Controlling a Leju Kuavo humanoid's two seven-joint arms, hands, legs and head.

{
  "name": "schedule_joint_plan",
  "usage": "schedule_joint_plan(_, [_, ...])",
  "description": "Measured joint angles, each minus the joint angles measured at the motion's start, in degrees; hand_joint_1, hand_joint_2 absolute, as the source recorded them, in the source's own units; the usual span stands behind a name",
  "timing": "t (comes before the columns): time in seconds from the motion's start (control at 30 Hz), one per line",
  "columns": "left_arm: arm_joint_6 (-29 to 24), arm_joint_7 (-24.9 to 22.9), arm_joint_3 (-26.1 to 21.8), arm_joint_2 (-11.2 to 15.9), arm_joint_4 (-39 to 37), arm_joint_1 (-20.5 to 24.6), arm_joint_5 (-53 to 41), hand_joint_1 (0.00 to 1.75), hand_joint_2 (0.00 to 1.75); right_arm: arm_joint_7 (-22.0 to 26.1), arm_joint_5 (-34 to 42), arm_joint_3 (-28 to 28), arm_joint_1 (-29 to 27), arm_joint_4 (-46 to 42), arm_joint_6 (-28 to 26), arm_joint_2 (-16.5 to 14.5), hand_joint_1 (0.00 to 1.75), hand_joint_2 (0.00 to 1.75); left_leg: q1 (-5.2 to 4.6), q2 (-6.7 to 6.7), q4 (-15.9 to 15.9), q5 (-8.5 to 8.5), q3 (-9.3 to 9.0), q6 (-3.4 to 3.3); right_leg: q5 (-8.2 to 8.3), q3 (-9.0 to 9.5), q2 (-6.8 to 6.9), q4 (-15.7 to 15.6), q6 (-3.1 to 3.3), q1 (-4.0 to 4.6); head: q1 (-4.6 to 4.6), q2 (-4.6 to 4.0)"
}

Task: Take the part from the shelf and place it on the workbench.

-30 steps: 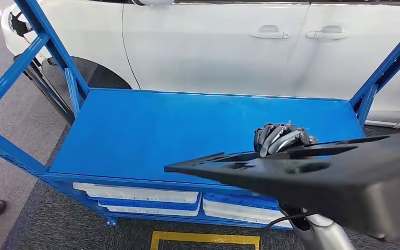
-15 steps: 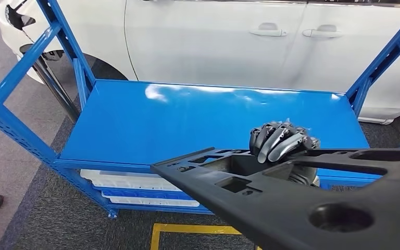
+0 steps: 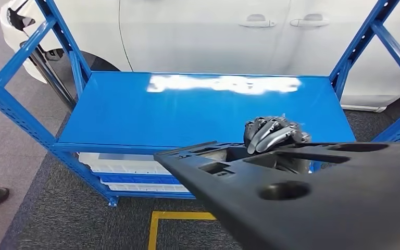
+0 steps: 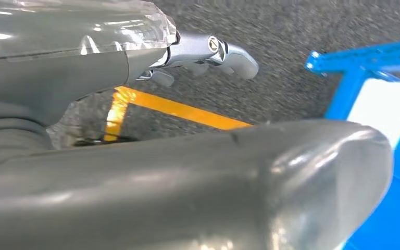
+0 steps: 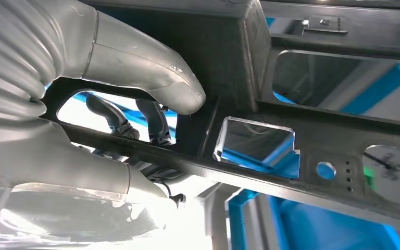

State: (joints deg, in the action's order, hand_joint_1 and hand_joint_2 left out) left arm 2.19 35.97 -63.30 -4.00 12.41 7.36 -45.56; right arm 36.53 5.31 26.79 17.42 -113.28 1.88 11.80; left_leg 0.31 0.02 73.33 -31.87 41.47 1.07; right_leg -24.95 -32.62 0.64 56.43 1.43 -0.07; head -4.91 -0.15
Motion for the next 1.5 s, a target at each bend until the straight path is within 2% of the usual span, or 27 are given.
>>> schedule_joint_plan(0.03, [0.0,0.0,0.0,0.0,0.0,0.0,0.0,0.00,0.00,-0.1,-0.6,0.4,0.2,0.8,-0.7,0.0,1.75,1.75,0.13,0.00,0.9,0.94,-0.74,0.16,0.67,-1.04,0.00,0.2,-0.12,-0.01,0.00,0.00])
schedule_joint_plan(0.1, [0.0,0.1,0.0,0.0,0.0,0.0,0.1,0.00,0.00,-0.4,-1.6,1.1,0.7,2.5,-1.7,0.0,1.75,1.75,0.37,-0.05,-3.1,3.92,-5.00,0.27,1.90,-3.06,-0.06,0.7,-0.52,-0.09,-0.01,0.00])
schedule_joint_plan(0.17, [0.0,0.1,0.0,0.0,0.0,0.2,0.1,0.00,0.00,-0.7,-2.3,1.8,1.2,4.1,-2.2,0.0,1.75,1.75,0.34,-0.33,-11.3,3.52,-11.07,-0.04,2.91,-4.51,-0.14,1.2,-1.13,-0.09,-0.01,0.00])
schedule_joint_plan(0.23, [0.0,0.3,0.0,0.0,0.0,0.4,0.3,0.00,0.00,-0.9,-3.1,2.5,1.9,5.5,-2.7,0.1,1.75,1.75,0.04,-0.61,-15.9,2.15,-13.78,-0.68,3.91,-5.02,-0.11,1.4,-1.84,-0.18,-0.01,0.00])
schedule_joint_plan(0.3, [0.0,0.6,0.0,0.0,0.0,0.4,0.5,0.00,0.00,-1.2,-4.0,3.1,2.3,6.5,-3.1,0.2,1.75,1.75,-0.08,-0.50,-16.4,2.97,-13.10,-1.57,4.56,-5.33,-0.20,1.3,-2.53,-0.44,0.01,0.00])
schedule_joint_plan(0.33, [0.0,0.6,-0.1,0.0,0.0,0.5,0.6,0.00,0.00,-1.5,-4.4,3.3,2.5,6.9,-3.4,0.2,1.75,1.75,-0.10,-0.36,-16.5,3.63,-12.61,-2.09,3.58,-5.82,-0.30,2.0,-2.77,-0.55,0.01,0.00])
schedule_joint_plan(0.4, [0.1,0.7,-0.1,0.0,0.0,0.6,0.7,0.00,0.00,-2.2,-5.9,3.6,2.6,7.4,-4.2,0.2,1.75,1.75,-0.08,-0.10,-16.6,5.16,-11.24,-2.92,-1.48,-7.50,-0.45,6.6,-3.04,-0.72,0.01,0.00])
schedule_joint_plan(0.47, [0.2,0.8,-0.2,0.0,0.0,0.7,0.9,0.00,0.00,-2.6,-7.5,3.9,2.6,7.8,-5.2,0.2,1.75,1.75,-0.28,-0.04,-16.5,6.55,-9.52,-3.22,-6.73,-9.14,-0.45,14.2,-3.22,-0.73,0.01,0.00])
schedule_joint_plan(0.5, [0.2,0.8,-0.2,0.0,0.0,0.7,1.0,0.00,0.00,-2.6,-8.1,4.0,2.6,8.0,-5.5,0.2,1.75,1.75,-0.37,-0.02,-16.4,7.20,-8.61,-3.23,-7.52,-9.29,-0.45,17.1,-3.26,-0.72,0.01,0.00])
schedule_joint_plan(0.53, [0.2,0.8,-0.3,0.0,0.0,0.7,1.1,0.00,0.00,-2.5,-8.4,4.1,2.6,8.3,-5.8,0.2,1.75,1.75,-0.46,-0.02,-16.3,7.83,-7.67,-3.21,-6.98,-8.63,-0.45,18.3,-3.22,-0.71,0.01,0.00])
schedule_joint_plan(0.57, [0.2,0.8,-0.3,0.0,0.0,0.7,1.1,0.00,0.00,-2.5,-8.7,4.2,2.6,8.4,-6.1,0.2,1.75,1.75,-0.52,-0.02,-16.2,8.46,-6.74,-3.15,-5.60,-6.99,-0.45,17.4,-3.07,-0.68,0.01,0.00])
schedule_joint_plan(0.63, [0.2,0.7,-0.3,-0.1,0.0,0.6,1.2,0.00,0.00,-2.3,-8.9,4.2,2.6,8.5,-6.5,0.2,1.75,1.75,-0.62,-0.03,-16.0,9.60,-5.22,-2.91,-3.62,-1.13,-0.29,10.6,-2.43,-0.45,0.01,0.00])
schedule_joint_plan(0.7, [0.2,0.4,-0.4,-0.1,0.0,0.6,1.2,0.00,0.00,-2.2,-9.1,4.0,2.8,8.4,-6.6,0.2,1.75,1.75,-0.67,0.02,-15.9,10.63,-4.44,-2.43,-4.40,4.27,-0.06,2.7,-1.84,0.02,0.01,0.00])
schedule_joint_plan(0.73, [0.2,0.1,-0.4,-0.1,0.0,0.6,1.2,0.00,0.00,-2.2,-9.1,3.9,2.9,8.4,-6.6,0.2,1.75,1.75,-0.63,0.07,-16.0,11.15,-4.27,-2.13,-4.90,5.52,0.00,0.6,-1.66,0.28,0.01,0.00])
schedule_joint_plan(0.8, [0.2,-1.3,-0.5,0.0,0.0,0.6,1.2,0.00,0.00,-2.2,-9.1,3.4,3.0,8.4,-6.4,0.2,1.75,1.75,-0.51,0.13,-16.3,12.00,-4.03,-1.48,-4.18,5.26,0.05,-0.4,-1.24,0.37,0.01,0.00])
schedule_joint_plan(0.83, [0.2,-2.2,-0.6,0.0,0.0,0.5,1.2,0.00,0.00,-2.2,-9.1,3.0,3.1,8.4,-6.2,0.3,1.75,1.75,-0.48,0.08,-16.0,11.42,-3.67,-1.14,-3.56,4.86,0.12,-0.6,-0.90,0.26,0.01,0.00])
schedule_joint_plan(0.9, [0.4,-4.5,-0.8,0.1,0.0,0.1,1.1,0.00,0.00,-2.1,-8.9,2.4,3.3,8.3,-5.9,0.4,1.75,1.75,-0.36,-0.05,-12.3,7.09,-2.25,-0.47,-2.13,3.70,0.30,-1.0,-0.11,-0.03,0.01,0.00])
schedule_joint_plan(0.97, [0.8,-7.0,-0.8,0.2,0.0,-0.4,0.5,0.00,0.00,-2.1,-8.8,1.8,3.3,8.2,-5.6,0.5,1.75,1.75,-0.12,-0.07,-4.8,1.60,-0.41,0.09,-0.86,2.16,0.32,-1.0,0.24,0.10,0.00,0.00])
schedule_joint_plan(1.0, [0.9,-8.4,-0.9,0.2,0.0,-0.7,0.0,0.00,0.00,-2.1,-8.8,1.5,3.3,8.1,-5.5,0.6,1.75,1.75,0.00,-0.06,-1.5,0.40,0.08,0.32,-0.25,1.32,0.31,-0.9,0.21,0.15,0.00,0.00])
schedule_joint_plan(1.07, [1.0,-11.3,-0.8,0.3,0.0,-1.2,-1.1,0.00,0.00,-2.1,-8.7,1.0,3.3,8.1,-5.4,0.8,1.75,1.75,0.23,-0.06,0.3,1.85,-1.12,0.63,0.87,-0.40,0.29,-0.7,0.00,0.14,0.00,0.00])
schedule_joint_plan(1.1, [0.8,-13.0,-0.7,0.4,0.0,-1.3,-1.7,0.00,0.00,-2.0,-8.8,0.8,3.3,8.0,-5.2,0.8,1.75,1.75,0.34,-0.08,-1.7,3.52,-3.08,0.69,1.34,-1.19,0.27,-0.5,-0.19,0.10,0.00,0.00])
schedule_joint_plan(1.17, [-0.1,-17.5,-0.5,0.5,0.0,-1.5,-2.6,0.00,0.00,-1.8,-9.0,0.1,3.3,8.0,-5.0,0.9,1.75,1.75,0.37,-0.30,-9.9,5.01,-8.94,0.52,2.07,-2.45,0.29,-0.1,-0.70,0.03,0.00,0.00])
schedule_joint_plan(1.23, [-1.7,-22.7,-0.2,0.6,0.0,-1.8,-3.0,0.00,0.00,-1.4,-9.3,-0.7,3.2,7.9,-5.0,0.9,1.75,1.75,0.09,-0.53,-16.4,4.02,-13.04,-0.04,2.85,-3.18,0.37,0.2,-1.34,-0.02,-0.01,0.00])
schedule_joint_plan(1.33, [-3.3,-27.0,-0.2,0.7,0.0,-2.6,-3.1,0.00,0.00,-1.0,-9.3,-1.8,2.4,7.9,-5.1,0.9,1.75,1.75,-0.02,-0.35,-18.1,4.38,-13.27,-1.15,3.13,-3.83,0.19,0.5,-2.24,-0.18,0.01,0.00])
schedule_joint_plan(1.4, [-3.8,-27.9,-0.3,0.9,0.0,-2.9,-2.9,0.00,0.00,-0.7,-9.3,-2.8,1.7,7.9,-5.3,0.9,1.75,1.75,0.15,-0.04,-18.3,5.39,-12.45,-2.11,-0.44,-5.09,-0.14,3.9,-2.68,-0.28,0.01,0.00])
schedule_joint_plan(1.47, [-3.9,-27.8,-0.3,1.1,0.0,-3.0,-2.8,0.00,0.00,-0.3,-9.0,-3.7,1.0,7.8,-5.3,0.8,1.75,1.75,-0.01,0.12,-18.0,6.16,-11.21,-2.60,-5.79,-7.23,-0.29,11.6,-2.95,-0.41,0.01,0.00])
schedule_joint_plan(1.5, [-3.8,-27.4,-0.3,1.2,0.0,-3.0,-2.8,0.00,0.00,-0.1,-8.7,-4.1,0.5,7.8,-5.2,0.8,1.75,1.75,-0.08,0.15,-17.7,6.49,-10.53,-2.62,-7.34,-7.97,-0.30,15.1,-3.07,-0.49,0.01,0.00])
